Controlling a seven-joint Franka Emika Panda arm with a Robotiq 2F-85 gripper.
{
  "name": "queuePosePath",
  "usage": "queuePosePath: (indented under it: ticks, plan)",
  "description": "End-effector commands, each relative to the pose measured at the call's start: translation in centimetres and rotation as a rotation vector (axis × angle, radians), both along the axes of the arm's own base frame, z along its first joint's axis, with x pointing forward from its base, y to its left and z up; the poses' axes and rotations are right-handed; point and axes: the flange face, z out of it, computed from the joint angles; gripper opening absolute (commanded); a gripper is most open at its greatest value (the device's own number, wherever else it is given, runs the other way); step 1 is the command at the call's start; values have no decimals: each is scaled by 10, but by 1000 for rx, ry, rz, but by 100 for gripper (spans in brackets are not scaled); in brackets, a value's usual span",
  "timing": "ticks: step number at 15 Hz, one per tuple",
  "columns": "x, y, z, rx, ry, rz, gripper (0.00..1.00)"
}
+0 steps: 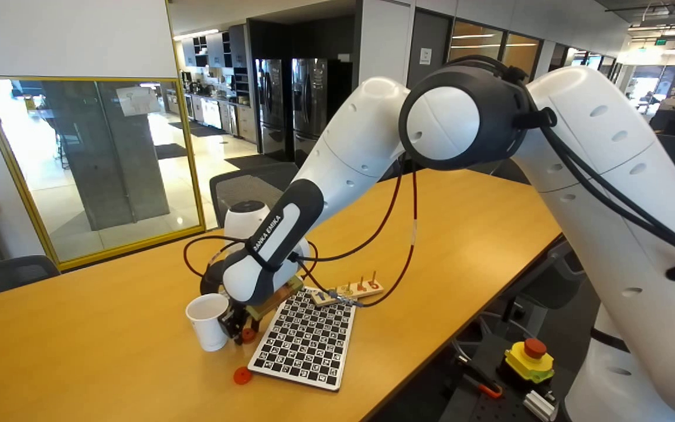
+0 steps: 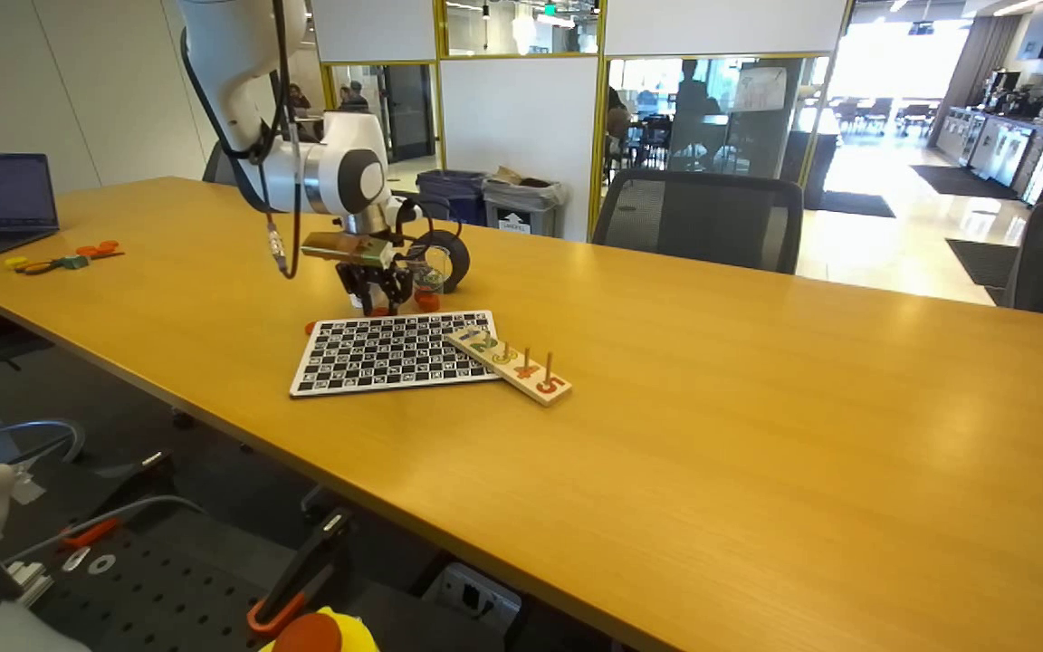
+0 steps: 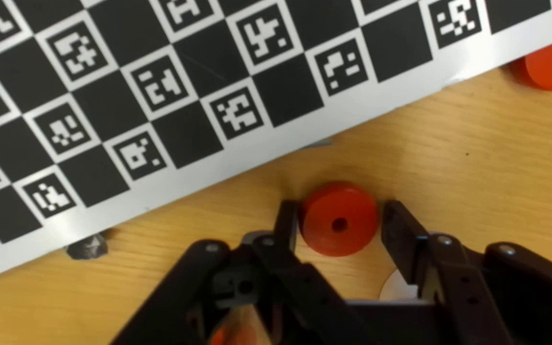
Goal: Pick up the orange tokens from the table and put it in the colourless cup. Pick up the blue token and put it in the white cup.
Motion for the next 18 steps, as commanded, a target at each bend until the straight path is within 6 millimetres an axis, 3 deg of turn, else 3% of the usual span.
queuePosePath:
  ticks: [1, 5, 8, 18]
  plan:
    - [5, 1, 5, 9, -2, -29, 21]
    - [-2, -3, 14, -11, 26, -44, 17]
    - [-15, -15, 31, -29, 38, -61, 17]
    - [-31, -40, 114, -66, -121, -138, 17]
